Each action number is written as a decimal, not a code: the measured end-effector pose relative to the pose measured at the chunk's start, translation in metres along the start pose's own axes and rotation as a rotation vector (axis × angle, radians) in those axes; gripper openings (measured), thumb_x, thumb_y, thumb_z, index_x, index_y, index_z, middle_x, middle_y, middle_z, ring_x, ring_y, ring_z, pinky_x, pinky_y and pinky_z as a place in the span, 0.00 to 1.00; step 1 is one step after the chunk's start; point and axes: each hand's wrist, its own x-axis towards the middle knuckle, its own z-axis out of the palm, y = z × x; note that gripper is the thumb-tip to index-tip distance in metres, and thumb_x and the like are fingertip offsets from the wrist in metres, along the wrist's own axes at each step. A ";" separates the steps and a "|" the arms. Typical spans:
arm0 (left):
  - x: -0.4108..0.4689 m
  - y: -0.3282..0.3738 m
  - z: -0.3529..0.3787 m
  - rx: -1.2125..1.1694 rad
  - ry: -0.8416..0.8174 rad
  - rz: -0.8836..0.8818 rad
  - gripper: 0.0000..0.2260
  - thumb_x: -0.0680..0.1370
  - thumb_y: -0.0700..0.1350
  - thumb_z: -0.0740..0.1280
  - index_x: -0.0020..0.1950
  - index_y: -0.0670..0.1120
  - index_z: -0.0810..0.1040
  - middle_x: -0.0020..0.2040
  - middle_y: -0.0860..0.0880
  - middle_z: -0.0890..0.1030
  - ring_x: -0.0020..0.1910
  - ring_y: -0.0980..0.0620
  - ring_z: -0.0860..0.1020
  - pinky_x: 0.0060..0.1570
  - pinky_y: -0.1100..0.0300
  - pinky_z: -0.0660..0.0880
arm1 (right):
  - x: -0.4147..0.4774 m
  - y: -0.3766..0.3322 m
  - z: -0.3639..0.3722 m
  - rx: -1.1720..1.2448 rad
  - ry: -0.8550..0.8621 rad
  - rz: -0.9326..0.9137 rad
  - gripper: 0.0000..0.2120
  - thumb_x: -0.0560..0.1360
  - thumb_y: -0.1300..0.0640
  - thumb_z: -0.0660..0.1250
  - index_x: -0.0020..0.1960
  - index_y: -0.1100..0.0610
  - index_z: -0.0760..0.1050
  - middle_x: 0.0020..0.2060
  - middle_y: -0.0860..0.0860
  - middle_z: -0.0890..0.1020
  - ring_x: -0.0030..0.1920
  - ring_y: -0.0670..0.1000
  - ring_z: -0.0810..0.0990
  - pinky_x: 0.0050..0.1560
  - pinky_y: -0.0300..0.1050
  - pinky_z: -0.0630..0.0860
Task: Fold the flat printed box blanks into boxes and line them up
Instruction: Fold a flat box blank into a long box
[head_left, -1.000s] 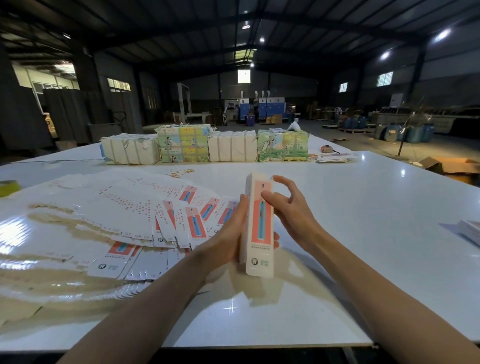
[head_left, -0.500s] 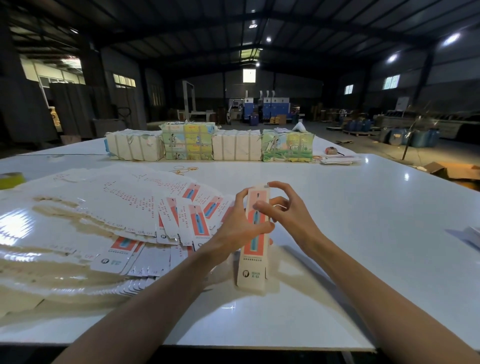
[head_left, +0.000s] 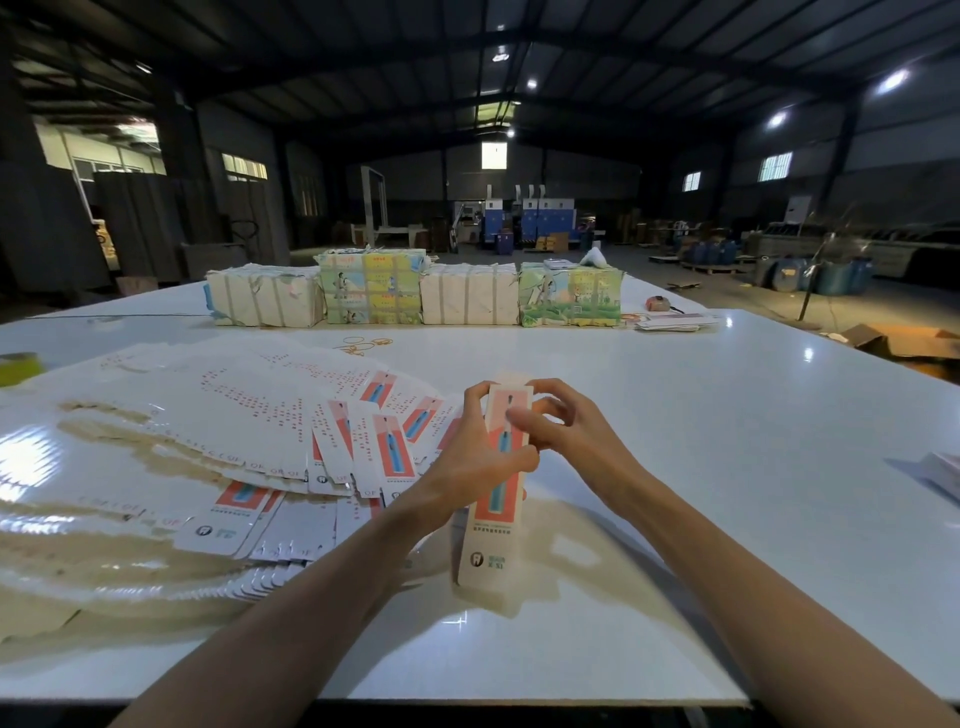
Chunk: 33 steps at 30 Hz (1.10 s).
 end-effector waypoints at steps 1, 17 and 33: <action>0.000 0.001 -0.001 -0.008 -0.008 -0.005 0.39 0.67 0.56 0.76 0.73 0.65 0.58 0.55 0.58 0.79 0.51 0.50 0.84 0.42 0.61 0.84 | 0.001 -0.001 0.000 0.052 0.011 0.015 0.15 0.80 0.44 0.72 0.62 0.50 0.78 0.48 0.55 0.88 0.45 0.55 0.88 0.47 0.46 0.85; -0.002 0.004 -0.006 0.080 -0.111 0.014 0.41 0.67 0.55 0.76 0.65 0.80 0.52 0.55 0.64 0.74 0.51 0.52 0.82 0.29 0.76 0.74 | 0.005 -0.001 -0.016 -0.040 0.128 -0.032 0.12 0.87 0.57 0.63 0.70 0.54 0.70 0.40 0.56 0.88 0.34 0.53 0.85 0.39 0.47 0.84; -0.010 0.014 -0.007 0.176 -0.084 0.060 0.39 0.67 0.58 0.74 0.65 0.73 0.50 0.50 0.67 0.72 0.45 0.55 0.81 0.27 0.79 0.69 | 0.003 -0.006 -0.003 -0.011 0.117 -0.020 0.13 0.87 0.48 0.60 0.59 0.54 0.79 0.47 0.52 0.86 0.50 0.57 0.88 0.45 0.49 0.86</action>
